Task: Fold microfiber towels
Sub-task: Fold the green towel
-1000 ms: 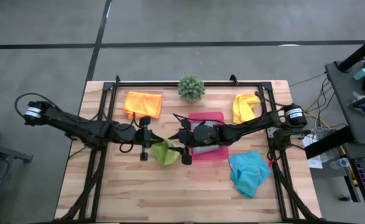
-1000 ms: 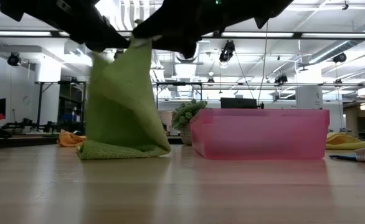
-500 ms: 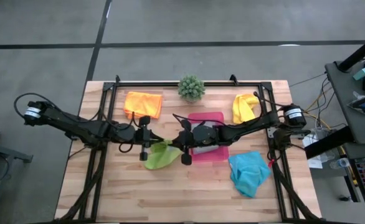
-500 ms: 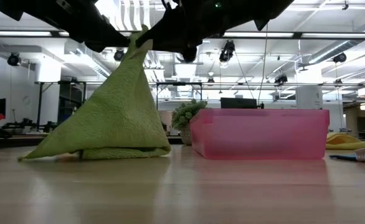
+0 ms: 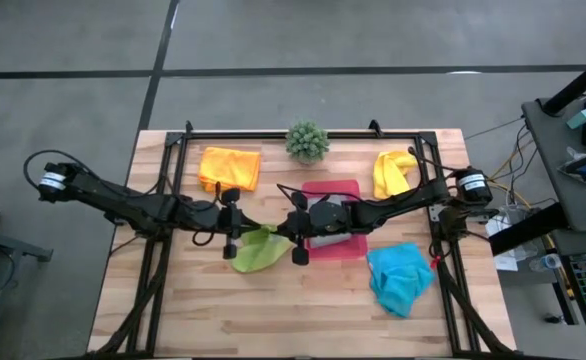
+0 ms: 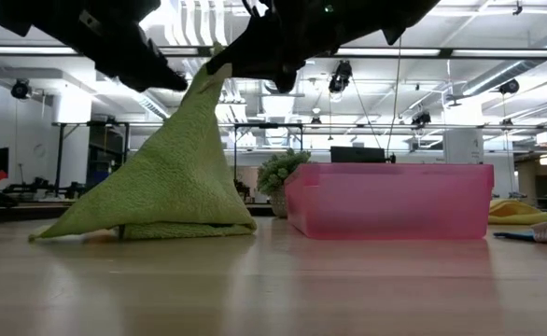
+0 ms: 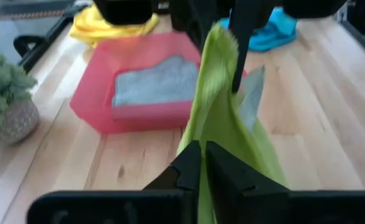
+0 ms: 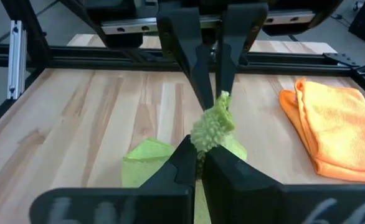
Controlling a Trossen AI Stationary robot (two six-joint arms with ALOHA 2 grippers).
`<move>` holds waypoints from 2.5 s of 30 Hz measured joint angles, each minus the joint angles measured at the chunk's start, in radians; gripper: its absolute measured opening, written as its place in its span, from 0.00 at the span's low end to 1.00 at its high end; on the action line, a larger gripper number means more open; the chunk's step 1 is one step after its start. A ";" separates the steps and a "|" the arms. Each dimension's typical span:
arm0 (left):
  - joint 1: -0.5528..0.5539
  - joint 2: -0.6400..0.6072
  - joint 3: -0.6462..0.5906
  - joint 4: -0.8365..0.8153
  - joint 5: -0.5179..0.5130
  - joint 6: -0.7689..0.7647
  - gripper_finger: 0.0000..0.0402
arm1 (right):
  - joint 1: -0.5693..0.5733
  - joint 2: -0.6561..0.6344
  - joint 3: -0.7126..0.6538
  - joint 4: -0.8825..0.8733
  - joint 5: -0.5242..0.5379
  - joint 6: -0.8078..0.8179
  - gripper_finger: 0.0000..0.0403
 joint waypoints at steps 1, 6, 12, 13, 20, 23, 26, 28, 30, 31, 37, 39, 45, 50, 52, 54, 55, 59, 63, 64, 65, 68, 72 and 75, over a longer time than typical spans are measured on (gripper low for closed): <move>0.000 0.000 0.000 -0.012 0.000 -0.004 0.05 | 0.000 0.000 0.000 0.000 0.000 0.000 0.02; 0.002 0.000 -0.002 -0.058 0.000 -0.025 0.17 | 0.000 0.000 0.000 0.000 0.000 -0.003 0.02; 0.007 0.002 -0.018 -0.142 -0.077 -0.024 0.27 | 0.000 0.000 0.000 -0.002 0.000 -0.005 0.02; 0.009 0.002 -0.025 -0.139 -0.084 -0.021 0.27 | 0.000 0.000 0.000 -0.003 0.000 -0.006 0.02; 0.053 0.016 -0.134 -0.006 -0.085 -0.017 0.28 | 0.000 0.000 0.000 -0.003 0.000 -0.008 0.02; 0.087 0.039 -0.199 0.128 -0.085 -0.015 0.28 | 0.000 0.000 0.000 -0.003 0.000 -0.008 0.02; 0.122 0.071 -0.252 0.221 -0.083 -0.015 0.28 | 0.000 0.000 0.000 -0.003 0.000 -0.008 0.02; 0.140 0.098 -0.279 0.274 -0.074 -0.015 0.28 | 0.000 0.000 0.000 -0.003 0.000 -0.006 0.02; 0.153 0.127 -0.299 0.330 -0.057 -0.018 0.28 | 0.000 0.000 0.000 -0.004 0.000 -0.006 0.02; 0.159 0.144 -0.308 0.356 -0.043 -0.018 0.28 | 0.000 0.000 0.000 -0.004 0.000 -0.006 0.02; 0.175 0.266 -0.314 0.403 -0.006 -0.024 0.28 | 0.000 0.000 0.000 -0.004 0.000 -0.007 0.02; 0.176 0.308 -0.314 0.424 -0.003 -0.025 0.28 | 0.001 -0.001 0.000 -0.004 0.000 -0.007 0.02; 0.176 0.361 -0.310 0.421 -0.002 -0.024 0.19 | 0.001 -0.001 0.000 -0.006 0.000 -0.014 0.02; 0.176 0.319 -0.310 0.415 0.003 -0.026 0.02 | 0.002 -0.010 0.000 -0.011 0.000 -0.027 0.02; 0.174 0.280 -0.309 0.410 0.007 -0.026 0.02 | 0.004 -0.019 0.000 -0.016 -0.001 -0.031 0.02; 0.174 0.234 -0.307 0.390 0.014 -0.025 0.02 | 0.008 -0.031 -0.001 -0.039 -0.001 -0.041 0.02; 0.174 0.204 -0.303 0.365 0.021 -0.025 0.01 | 0.009 -0.040 -0.001 -0.048 -0.001 -0.045 0.02; 0.169 0.083 -0.265 0.248 0.041 -0.026 0.00 | 0.020 -0.082 -0.002 -0.098 -0.002 -0.072 0.02; 0.144 -0.030 -0.215 0.182 0.041 -0.025 0.00 | 0.023 -0.126 -0.002 -0.122 -0.002 -0.105 0.02; 0.138 -0.057 -0.199 0.163 0.042 -0.025 0.00 | 0.023 -0.137 -0.002 -0.128 -0.002 -0.114 0.02; 0.131 -0.080 -0.182 0.141 0.045 -0.025 0.00 | 0.023 -0.148 -0.002 -0.134 -0.002 -0.125 0.02; 0.110 -0.149 -0.135 0.062 0.052 -0.025 0.00 | 0.022 -0.190 -0.002 -0.142 -0.002 -0.151 0.02; 0.081 -0.222 -0.070 -0.060 0.079 -0.025 0.00 | 0.022 -0.248 -0.002 -0.151 -0.002 -0.162 0.02; 0.065 -0.260 -0.034 -0.155 0.131 -0.026 0.00 | 0.022 -0.290 -0.002 -0.162 -0.002 -0.162 0.02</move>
